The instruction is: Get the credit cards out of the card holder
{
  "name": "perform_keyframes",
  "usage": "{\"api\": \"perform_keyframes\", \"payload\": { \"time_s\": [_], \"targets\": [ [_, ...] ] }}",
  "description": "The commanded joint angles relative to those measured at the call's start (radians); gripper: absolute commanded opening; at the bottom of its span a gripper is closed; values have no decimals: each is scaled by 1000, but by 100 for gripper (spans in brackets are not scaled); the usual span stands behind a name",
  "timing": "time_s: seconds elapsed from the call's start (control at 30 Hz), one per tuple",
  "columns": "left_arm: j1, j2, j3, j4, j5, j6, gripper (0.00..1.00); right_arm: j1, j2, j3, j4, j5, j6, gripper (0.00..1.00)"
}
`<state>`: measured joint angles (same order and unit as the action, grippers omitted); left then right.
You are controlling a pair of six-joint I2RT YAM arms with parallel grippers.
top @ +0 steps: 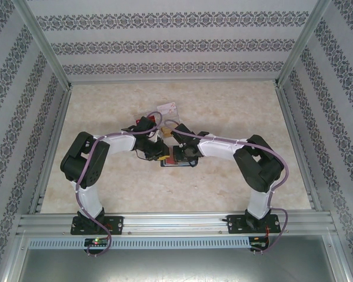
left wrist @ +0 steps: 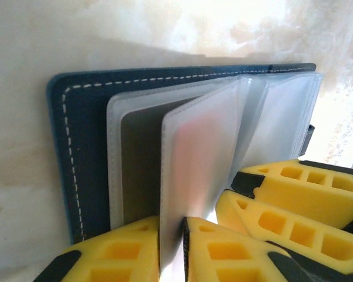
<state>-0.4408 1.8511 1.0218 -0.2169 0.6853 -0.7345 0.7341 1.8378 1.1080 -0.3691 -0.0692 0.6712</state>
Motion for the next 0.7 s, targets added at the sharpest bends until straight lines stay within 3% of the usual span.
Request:
{"api": "perform_keyframes", "payload": {
  "time_s": [0.0, 0.33, 0.43, 0.57, 0.67],
  "targets": [
    [-12, -10, 19, -16, -16, 31, 12, -11, -69, -33, 16, -13, 21, 30],
    [-12, -80, 65, -174, -116, 125, 9, -37, -271, -131, 67, 64, 50, 47],
    [-14, -81, 65, -139, -62, 98, 18, -46, -302, -153, 74, 73, 60, 48],
    [-30, -65, 57, -17, 37, 24, 39, -59, -333, -178, 81, 79, 70, 49],
    [-51, -45, 65, 64, 93, -28, 49, -66, -361, -197, 83, 86, 77, 48]
  ]
}}
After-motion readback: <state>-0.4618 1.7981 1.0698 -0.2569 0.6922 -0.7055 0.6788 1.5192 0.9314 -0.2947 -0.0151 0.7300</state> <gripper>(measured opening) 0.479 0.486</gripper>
